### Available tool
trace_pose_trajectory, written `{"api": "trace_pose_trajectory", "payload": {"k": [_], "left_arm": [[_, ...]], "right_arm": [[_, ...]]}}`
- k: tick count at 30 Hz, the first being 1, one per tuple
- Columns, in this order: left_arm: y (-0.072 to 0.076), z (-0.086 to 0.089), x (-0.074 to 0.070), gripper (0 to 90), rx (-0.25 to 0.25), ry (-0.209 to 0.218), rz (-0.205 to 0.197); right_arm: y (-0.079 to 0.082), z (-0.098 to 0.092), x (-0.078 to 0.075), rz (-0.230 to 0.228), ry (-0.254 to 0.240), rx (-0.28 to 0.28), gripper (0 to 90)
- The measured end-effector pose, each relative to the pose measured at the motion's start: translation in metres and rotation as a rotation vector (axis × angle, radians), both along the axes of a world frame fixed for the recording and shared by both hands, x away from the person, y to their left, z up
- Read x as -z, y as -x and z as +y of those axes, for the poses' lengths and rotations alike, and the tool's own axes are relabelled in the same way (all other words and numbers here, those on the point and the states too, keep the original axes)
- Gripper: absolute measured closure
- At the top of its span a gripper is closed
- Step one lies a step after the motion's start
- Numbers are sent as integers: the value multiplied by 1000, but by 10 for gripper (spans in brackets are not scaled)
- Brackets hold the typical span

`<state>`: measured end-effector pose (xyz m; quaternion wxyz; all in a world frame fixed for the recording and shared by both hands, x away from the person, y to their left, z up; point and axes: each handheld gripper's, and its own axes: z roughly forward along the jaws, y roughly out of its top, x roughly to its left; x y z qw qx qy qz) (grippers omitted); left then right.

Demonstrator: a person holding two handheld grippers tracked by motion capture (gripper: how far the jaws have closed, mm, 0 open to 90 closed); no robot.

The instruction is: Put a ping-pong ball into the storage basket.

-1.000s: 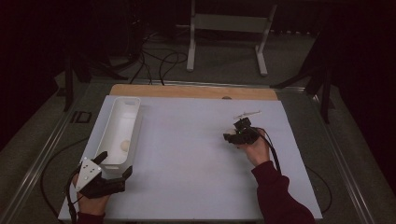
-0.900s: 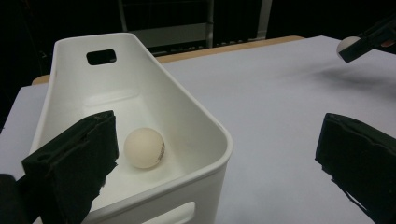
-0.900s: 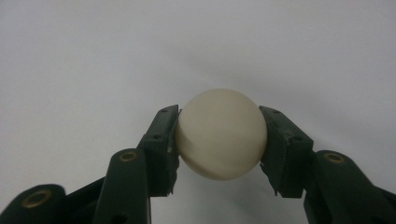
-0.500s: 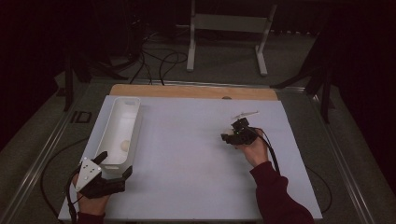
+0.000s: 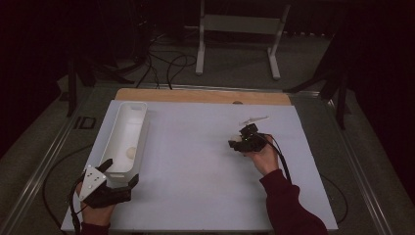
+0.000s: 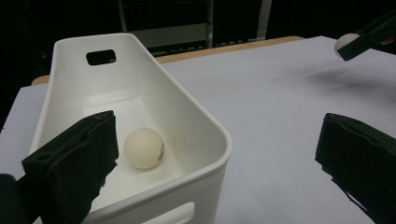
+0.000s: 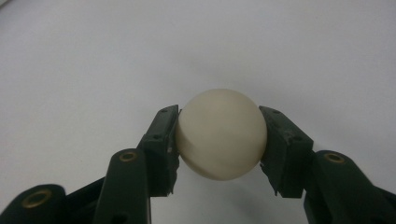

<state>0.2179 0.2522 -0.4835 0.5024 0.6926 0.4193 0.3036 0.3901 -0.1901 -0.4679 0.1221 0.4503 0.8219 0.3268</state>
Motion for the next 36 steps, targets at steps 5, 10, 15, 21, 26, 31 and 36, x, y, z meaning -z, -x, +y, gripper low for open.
{"api": "trace_pose_trajectory", "payload": {"k": [5, 10, 15, 21, 26, 31, 36], "left_arm": [[0, 0, 0, 1, 0, 1, 0], [0, 0, 0, 1, 0, 0, 0], [0, 0, 0, 1, 1, 0, 0], [0, 1, 0, 1, 0, 0, -1], [0, 1, 0, 1, 0, 1, -1], [0, 1, 0, 1, 0, 0, -1], [0, 1, 0, 1, 0, 0, -1]], "right_arm": [[0, 1, -1, -4, -4, -1, 505], [0, 2, -2, -12, -5, -3, 504], [1, 6, -5, -18, -8, -10, 504], [3, 12, -10, -32, -10, -27, 505], [4, 16, -13, -37, -11, -35, 504], [4, 19, -15, -42, -17, -41, 504], [5, 25, -18, -50, -20, -55, 504]]}}
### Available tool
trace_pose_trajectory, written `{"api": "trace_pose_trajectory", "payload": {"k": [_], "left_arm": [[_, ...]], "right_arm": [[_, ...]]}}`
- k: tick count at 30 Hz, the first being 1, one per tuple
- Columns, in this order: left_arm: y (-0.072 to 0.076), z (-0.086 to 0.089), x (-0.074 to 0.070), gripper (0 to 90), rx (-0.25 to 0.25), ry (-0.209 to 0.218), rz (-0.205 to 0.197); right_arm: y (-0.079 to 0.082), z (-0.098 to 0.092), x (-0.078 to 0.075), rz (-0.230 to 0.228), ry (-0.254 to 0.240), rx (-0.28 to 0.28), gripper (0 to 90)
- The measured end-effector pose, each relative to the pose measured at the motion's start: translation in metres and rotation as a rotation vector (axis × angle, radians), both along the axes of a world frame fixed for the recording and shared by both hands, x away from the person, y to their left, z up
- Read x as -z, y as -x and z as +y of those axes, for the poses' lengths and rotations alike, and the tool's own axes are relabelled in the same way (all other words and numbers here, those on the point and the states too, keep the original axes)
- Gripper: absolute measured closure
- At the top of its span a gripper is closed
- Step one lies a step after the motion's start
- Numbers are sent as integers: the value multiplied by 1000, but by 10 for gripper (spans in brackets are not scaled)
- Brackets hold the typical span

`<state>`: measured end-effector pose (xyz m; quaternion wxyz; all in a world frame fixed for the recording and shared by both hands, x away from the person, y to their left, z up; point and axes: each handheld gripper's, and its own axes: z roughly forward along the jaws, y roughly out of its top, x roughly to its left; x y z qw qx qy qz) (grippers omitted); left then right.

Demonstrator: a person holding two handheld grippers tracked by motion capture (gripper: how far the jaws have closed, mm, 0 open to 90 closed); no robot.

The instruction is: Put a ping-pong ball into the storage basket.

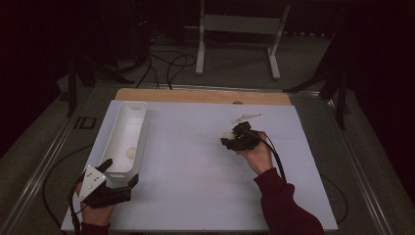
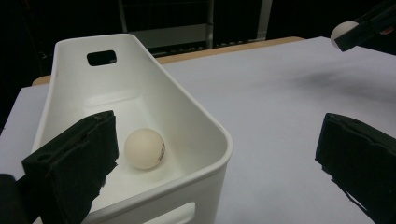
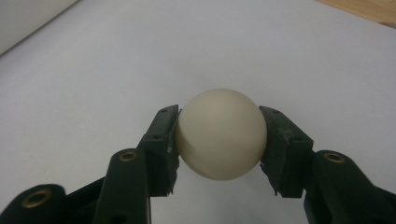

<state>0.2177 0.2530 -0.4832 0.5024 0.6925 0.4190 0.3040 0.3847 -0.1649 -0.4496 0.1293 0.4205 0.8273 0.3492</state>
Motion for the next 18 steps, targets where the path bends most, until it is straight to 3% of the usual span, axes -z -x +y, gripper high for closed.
{"api": "trace_pose_trajectory", "payload": {"k": [18], "left_arm": [[0, 0, 0, 1, 1, 2, 0]], "right_arm": [[2, 15, -5, -10, -3, -32, 504]]}}
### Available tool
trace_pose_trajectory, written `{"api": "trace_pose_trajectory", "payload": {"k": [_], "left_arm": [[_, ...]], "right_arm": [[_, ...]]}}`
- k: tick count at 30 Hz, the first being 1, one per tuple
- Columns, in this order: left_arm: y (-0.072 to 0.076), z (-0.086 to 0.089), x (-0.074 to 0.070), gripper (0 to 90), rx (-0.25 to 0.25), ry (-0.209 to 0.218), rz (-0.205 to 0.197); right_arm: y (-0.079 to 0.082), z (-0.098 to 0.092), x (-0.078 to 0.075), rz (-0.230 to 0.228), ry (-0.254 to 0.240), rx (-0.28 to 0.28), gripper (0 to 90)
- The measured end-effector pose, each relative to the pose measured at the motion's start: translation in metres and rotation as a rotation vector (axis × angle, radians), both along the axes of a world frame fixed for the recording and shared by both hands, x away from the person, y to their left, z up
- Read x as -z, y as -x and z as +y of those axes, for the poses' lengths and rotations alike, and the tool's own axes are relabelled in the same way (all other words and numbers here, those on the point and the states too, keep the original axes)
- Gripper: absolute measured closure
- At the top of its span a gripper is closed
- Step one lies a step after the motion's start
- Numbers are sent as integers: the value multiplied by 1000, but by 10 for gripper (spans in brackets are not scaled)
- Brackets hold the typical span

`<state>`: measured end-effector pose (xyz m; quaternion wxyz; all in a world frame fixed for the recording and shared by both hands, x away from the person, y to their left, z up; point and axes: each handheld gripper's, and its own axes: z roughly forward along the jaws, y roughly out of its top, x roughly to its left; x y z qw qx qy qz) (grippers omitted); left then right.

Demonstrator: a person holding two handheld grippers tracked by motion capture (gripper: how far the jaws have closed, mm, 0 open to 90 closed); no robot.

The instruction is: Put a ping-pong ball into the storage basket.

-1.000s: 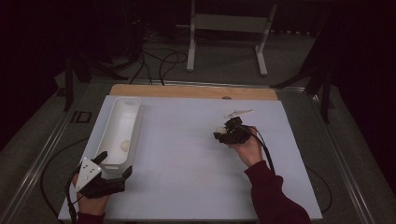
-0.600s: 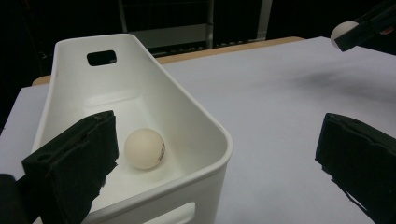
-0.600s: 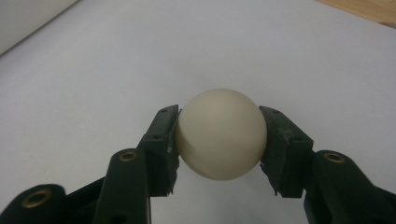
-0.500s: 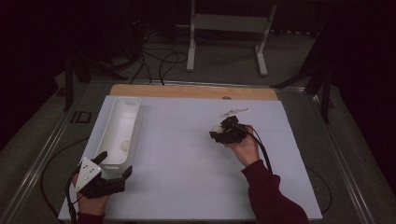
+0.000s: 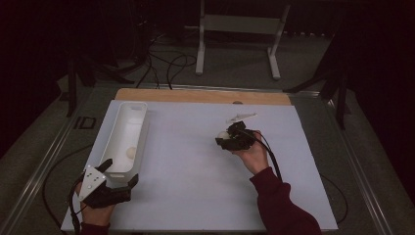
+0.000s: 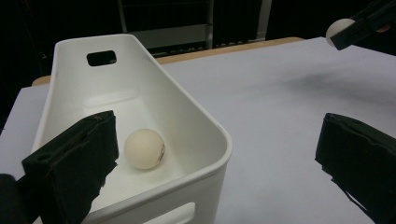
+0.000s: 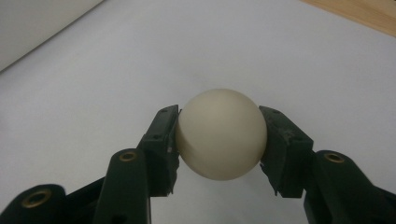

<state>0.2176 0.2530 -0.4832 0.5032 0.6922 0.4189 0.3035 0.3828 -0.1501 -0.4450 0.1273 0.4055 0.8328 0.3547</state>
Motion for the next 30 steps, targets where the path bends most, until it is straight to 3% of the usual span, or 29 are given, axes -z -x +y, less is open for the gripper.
{"api": "trace_pose_trajectory", "payload": {"k": [30], "left_arm": [[0, 0, 0, 1, -1, 1, 0]], "right_arm": [[1, 20, -8, -12, -30, -40, 504]]}}
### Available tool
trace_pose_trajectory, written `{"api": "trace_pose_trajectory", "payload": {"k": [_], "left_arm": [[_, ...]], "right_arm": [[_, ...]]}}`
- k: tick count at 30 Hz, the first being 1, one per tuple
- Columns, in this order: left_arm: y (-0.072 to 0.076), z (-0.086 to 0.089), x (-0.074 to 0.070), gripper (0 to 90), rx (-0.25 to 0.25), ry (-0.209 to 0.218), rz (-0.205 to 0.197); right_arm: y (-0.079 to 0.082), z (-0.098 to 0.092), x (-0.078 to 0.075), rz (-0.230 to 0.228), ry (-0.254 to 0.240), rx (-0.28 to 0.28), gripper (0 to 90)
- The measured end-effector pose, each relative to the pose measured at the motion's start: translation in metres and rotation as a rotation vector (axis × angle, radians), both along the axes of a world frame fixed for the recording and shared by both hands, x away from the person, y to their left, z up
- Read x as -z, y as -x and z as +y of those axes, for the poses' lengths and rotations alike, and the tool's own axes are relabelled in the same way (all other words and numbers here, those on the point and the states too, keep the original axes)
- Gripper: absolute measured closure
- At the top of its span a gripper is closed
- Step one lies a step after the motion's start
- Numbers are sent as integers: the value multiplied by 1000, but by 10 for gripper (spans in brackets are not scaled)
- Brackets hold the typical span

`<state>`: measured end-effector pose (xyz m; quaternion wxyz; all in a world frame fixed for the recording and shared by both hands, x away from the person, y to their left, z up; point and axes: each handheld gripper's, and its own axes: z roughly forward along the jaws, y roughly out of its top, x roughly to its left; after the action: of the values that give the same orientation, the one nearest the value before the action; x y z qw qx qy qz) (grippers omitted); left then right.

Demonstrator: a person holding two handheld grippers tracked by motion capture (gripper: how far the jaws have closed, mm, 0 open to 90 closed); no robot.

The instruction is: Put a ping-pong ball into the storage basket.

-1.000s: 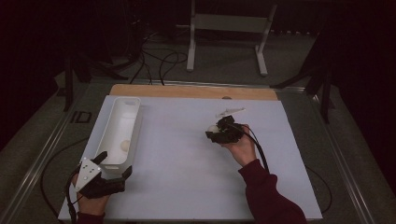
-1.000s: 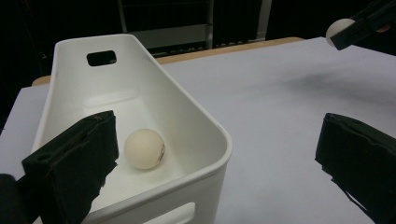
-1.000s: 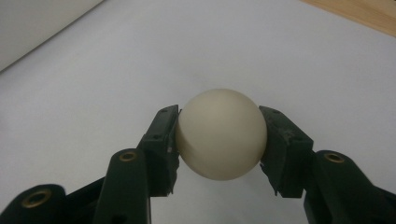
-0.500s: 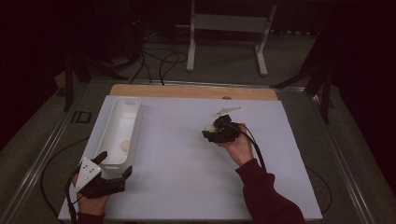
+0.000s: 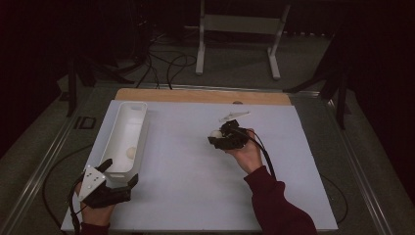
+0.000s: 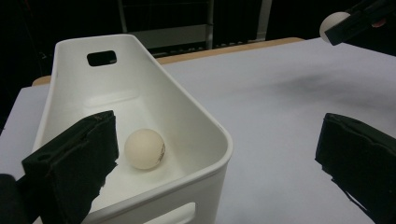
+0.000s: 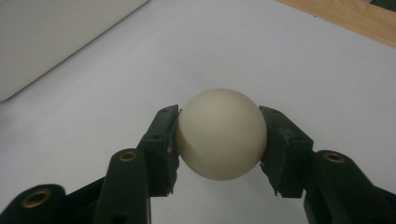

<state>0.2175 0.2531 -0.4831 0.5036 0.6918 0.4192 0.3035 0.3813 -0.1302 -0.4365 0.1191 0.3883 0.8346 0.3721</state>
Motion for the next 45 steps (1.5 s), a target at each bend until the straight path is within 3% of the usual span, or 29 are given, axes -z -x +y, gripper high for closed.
{"api": "trace_pose_trajectory", "payload": {"k": [45], "left_arm": [[0, 1, 0, 1, -2, 3, -2]], "right_arm": [[3, 28, -5, -11, -24, -57, 504]]}}
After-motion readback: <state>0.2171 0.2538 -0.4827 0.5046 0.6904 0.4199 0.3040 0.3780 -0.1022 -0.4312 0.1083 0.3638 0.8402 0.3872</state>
